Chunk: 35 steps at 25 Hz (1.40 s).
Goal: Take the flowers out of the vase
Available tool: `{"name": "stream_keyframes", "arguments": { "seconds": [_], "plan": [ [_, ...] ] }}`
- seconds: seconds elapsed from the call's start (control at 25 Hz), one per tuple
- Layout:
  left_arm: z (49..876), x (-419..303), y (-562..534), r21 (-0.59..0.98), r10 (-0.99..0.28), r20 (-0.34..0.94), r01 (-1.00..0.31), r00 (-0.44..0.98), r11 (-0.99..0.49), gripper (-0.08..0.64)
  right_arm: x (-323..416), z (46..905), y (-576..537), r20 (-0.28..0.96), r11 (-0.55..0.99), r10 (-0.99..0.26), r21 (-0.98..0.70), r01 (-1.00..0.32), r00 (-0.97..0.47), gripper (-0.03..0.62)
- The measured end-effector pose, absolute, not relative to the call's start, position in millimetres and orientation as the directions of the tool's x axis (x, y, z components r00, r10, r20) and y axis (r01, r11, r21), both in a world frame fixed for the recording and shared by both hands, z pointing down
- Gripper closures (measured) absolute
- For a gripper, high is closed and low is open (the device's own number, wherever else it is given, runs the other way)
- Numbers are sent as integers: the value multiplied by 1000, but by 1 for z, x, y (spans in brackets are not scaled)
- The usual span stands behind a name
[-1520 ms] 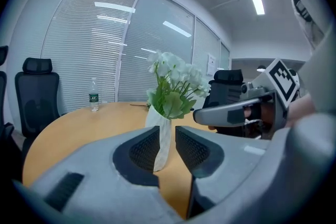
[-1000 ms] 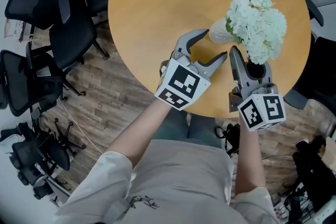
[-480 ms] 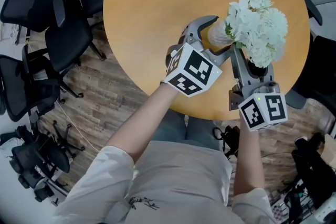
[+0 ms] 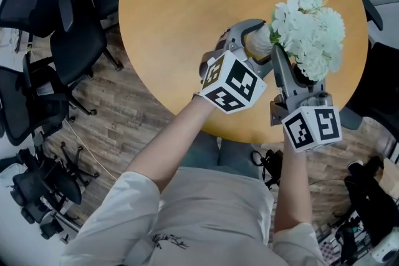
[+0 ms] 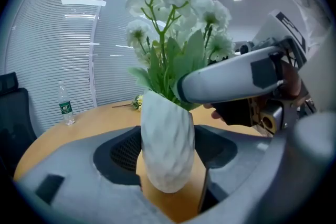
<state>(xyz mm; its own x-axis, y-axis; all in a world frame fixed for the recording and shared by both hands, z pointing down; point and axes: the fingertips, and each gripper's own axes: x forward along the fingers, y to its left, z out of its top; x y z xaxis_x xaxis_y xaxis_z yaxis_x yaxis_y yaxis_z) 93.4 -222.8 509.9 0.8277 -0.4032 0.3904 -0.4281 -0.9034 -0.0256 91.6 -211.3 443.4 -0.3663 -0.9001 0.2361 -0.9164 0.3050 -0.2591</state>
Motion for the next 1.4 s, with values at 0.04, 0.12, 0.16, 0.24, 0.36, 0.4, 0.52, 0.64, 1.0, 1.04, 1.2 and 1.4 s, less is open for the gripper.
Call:
{"name": "stream_keyframes", "arguments": {
  "seconds": [0.04, 0.12, 0.16, 0.24, 0.36, 0.4, 0.52, 0.64, 1.0, 1.04, 1.2, 1.4],
  "plan": [
    [509, 93, -223, -25, -403, 388, -428, 829, -904, 241, 92, 443, -213, 237, 305, -899, -260, -916, -367, 407],
    [508, 93, -222, -22, -403, 384, -429, 830, -903, 241, 92, 444, -216, 239, 304, -900, -257, -917, -365, 407],
    [508, 93, -222, -21, -402, 383, -428, 832, -904, 242, 92, 445, -217, 240, 301, -901, -256, -919, -362, 408],
    [508, 93, -222, -21, -398, 382, -423, 834, -906, 242, 92, 446, -219, 241, 298, -901, -258, -919, -360, 408],
    [508, 92, -222, -19, -395, 381, -420, 836, -907, 241, 89, 447, -220, 246, 303, -899, -249, -920, -363, 444],
    [509, 92, -222, -18, -395, 381, -420, 836, -907, 242, 88, 447, -221, 248, 306, -898, -242, -921, -364, 468],
    [509, 92, -224, -14, -393, 380, -419, 838, -908, 242, 86, 448, -223, 255, 315, -893, -237, -919, -371, 508],
    [507, 93, -224, -12, -391, 376, -418, 840, -908, 241, 86, 447, -223, 258, 320, -890, -234, -918, -376, 531],
    [510, 91, -225, 7, -393, 369, -426, 842, -905, 242, 89, 445, -221, 258, 307, -893, -253, -917, -370, 543],
    [510, 90, -224, 7, -394, 369, -426, 842, -905, 242, 90, 443, -220, 255, 306, -894, -255, -917, -369, 543],
    [512, 87, -224, 9, -394, 369, -427, 842, -904, 242, 90, 439, -219, 243, 304, -898, -262, -916, -368, 545],
    [520, 79, -224, 17, -394, 366, -430, 843, -903, 242, 90, 439, -218, 235, 295, -903, -267, -918, -359, 545]
  ]
}}
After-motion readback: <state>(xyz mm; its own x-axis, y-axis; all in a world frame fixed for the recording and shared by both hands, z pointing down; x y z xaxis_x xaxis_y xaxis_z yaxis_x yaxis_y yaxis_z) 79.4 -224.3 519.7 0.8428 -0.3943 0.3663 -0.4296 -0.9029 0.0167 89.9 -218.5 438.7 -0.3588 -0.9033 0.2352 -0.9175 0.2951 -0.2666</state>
